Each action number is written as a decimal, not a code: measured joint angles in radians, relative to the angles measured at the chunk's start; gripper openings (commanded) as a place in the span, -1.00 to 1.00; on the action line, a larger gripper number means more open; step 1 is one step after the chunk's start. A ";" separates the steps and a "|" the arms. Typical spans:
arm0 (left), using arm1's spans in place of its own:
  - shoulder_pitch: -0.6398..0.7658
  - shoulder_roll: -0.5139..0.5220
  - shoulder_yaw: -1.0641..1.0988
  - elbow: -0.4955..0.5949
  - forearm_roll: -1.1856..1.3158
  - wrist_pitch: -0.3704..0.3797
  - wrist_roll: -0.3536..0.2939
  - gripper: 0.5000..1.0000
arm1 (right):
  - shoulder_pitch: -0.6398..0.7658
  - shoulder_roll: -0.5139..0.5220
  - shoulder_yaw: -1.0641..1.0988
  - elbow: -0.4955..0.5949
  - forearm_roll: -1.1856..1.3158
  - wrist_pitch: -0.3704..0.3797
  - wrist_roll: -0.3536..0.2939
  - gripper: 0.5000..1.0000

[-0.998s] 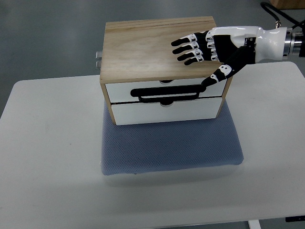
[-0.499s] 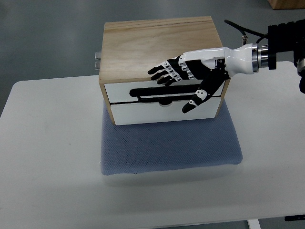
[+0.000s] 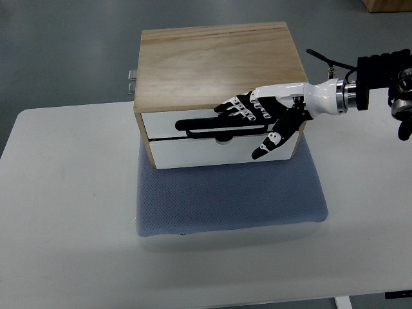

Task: Open wood drawer with right hand
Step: 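Lower the right hand and hook fingers around the upper drawer's black handle, then pull the upper drawer handle toward the robot with the right hand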

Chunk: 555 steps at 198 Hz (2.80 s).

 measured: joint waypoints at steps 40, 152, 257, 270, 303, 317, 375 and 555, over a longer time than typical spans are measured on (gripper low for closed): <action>0.000 0.000 0.000 0.000 0.000 0.000 0.000 1.00 | -0.008 0.005 0.000 -0.015 -0.002 -0.001 0.000 0.81; 0.000 0.000 0.000 0.000 0.000 0.000 0.000 1.00 | -0.049 0.017 -0.002 -0.041 -0.037 0.001 0.000 0.81; 0.000 0.000 0.000 0.000 0.000 0.000 0.000 1.00 | -0.047 -0.016 -0.001 0.090 -0.035 0.029 0.003 0.81; 0.000 0.000 0.000 0.000 0.000 0.000 0.000 1.00 | -0.049 -0.020 -0.001 0.102 -0.035 0.033 0.004 0.81; 0.000 0.000 0.000 0.000 0.000 0.000 0.000 1.00 | -0.058 -0.041 -0.003 0.143 -0.035 0.039 0.005 0.81; 0.000 0.000 0.000 0.000 0.000 0.000 0.000 1.00 | -0.060 -0.056 -0.006 0.174 -0.035 0.039 0.005 0.81; 0.000 0.000 0.000 0.000 0.000 0.000 0.000 1.00 | -0.086 -0.089 -0.008 0.254 -0.035 0.038 0.006 0.81; 0.000 0.000 0.000 0.000 0.000 0.000 0.000 1.00 | -0.086 -0.216 0.141 0.308 -0.021 0.140 0.005 0.81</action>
